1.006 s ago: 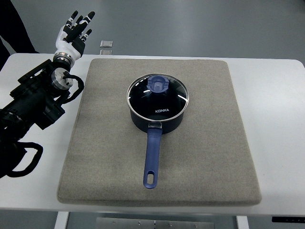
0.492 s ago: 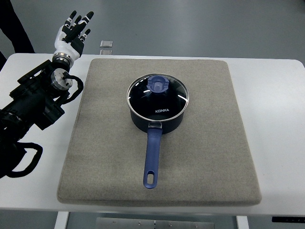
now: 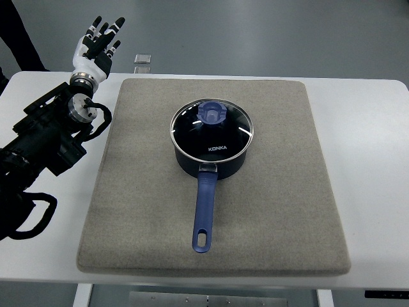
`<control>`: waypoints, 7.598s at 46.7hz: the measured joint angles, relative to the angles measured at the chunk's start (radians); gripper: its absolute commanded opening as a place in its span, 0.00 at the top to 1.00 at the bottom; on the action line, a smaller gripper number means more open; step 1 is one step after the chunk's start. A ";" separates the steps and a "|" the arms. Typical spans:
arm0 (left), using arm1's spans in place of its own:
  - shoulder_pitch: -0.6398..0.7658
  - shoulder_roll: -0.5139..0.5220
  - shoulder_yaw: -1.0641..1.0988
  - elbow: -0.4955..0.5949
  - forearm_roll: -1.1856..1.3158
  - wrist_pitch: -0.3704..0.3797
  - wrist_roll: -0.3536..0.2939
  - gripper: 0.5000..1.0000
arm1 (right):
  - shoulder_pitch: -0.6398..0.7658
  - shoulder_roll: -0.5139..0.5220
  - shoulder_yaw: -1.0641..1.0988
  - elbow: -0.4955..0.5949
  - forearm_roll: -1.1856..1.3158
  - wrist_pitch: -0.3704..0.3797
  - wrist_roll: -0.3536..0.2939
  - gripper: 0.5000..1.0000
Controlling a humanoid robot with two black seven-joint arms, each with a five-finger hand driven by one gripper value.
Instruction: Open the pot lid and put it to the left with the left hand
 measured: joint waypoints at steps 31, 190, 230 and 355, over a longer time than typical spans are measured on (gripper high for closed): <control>-0.022 0.005 0.031 -0.003 0.148 -0.002 -0.001 0.03 | 0.000 0.000 0.000 0.000 0.000 0.000 0.000 0.17; -0.556 0.331 0.644 -0.832 1.925 -0.312 -0.265 0.10 | 0.000 0.000 0.000 0.001 0.000 0.000 0.000 0.17; -0.545 0.334 0.650 -0.821 1.929 -0.307 -0.265 0.10 | 0.000 0.000 0.000 0.000 0.000 0.000 0.000 0.17; -0.505 0.237 0.649 -0.701 1.921 -0.301 -0.265 0.07 | 0.000 0.000 0.000 0.001 0.000 0.000 0.000 0.17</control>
